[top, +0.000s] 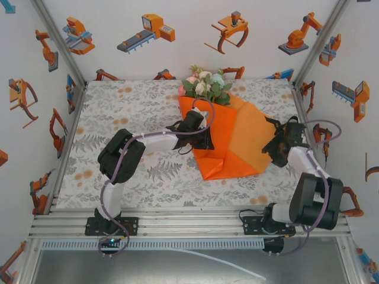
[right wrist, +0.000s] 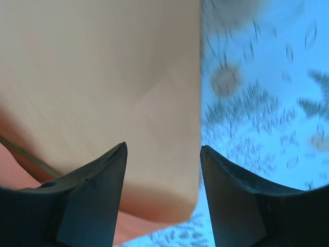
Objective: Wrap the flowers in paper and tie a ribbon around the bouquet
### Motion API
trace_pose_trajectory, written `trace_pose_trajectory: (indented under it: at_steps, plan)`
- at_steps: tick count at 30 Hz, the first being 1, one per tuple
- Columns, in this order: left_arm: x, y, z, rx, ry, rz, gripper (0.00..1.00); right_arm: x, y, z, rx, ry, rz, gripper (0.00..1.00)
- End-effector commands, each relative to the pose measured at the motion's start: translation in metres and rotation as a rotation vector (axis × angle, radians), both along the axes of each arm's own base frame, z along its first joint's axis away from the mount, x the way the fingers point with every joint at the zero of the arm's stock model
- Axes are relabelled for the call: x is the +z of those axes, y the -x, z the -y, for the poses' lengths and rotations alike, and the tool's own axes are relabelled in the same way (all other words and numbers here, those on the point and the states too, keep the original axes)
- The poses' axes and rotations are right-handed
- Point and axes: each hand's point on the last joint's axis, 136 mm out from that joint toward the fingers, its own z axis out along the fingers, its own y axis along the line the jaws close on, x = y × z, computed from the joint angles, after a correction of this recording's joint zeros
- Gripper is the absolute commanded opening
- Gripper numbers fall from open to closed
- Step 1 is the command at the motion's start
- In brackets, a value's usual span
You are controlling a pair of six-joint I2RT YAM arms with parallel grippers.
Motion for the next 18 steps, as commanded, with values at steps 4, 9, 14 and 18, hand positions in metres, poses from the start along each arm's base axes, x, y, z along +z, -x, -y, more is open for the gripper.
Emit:
trace_pose_trajectory:
  at_steps: [4,9,14,18]
  plan:
    - [0.005,-0.004,0.005,0.004,0.027,-0.004,0.3,-0.031,0.036,-0.031,-0.021,-0.173,-0.057,0.61]
    - [0.006,-0.004,0.004,0.01,0.02,0.001,0.3,-0.046,0.035,-0.049,-0.025,-0.292,-0.038,0.57]
    - [0.006,-0.003,0.008,0.005,0.015,-0.002,0.3,-0.021,0.017,-0.073,-0.001,-0.364,0.068,0.53]
    - [0.009,-0.002,0.009,0.006,0.01,0.011,0.3,0.001,0.018,-0.076,-0.021,-0.369,0.127,0.56]
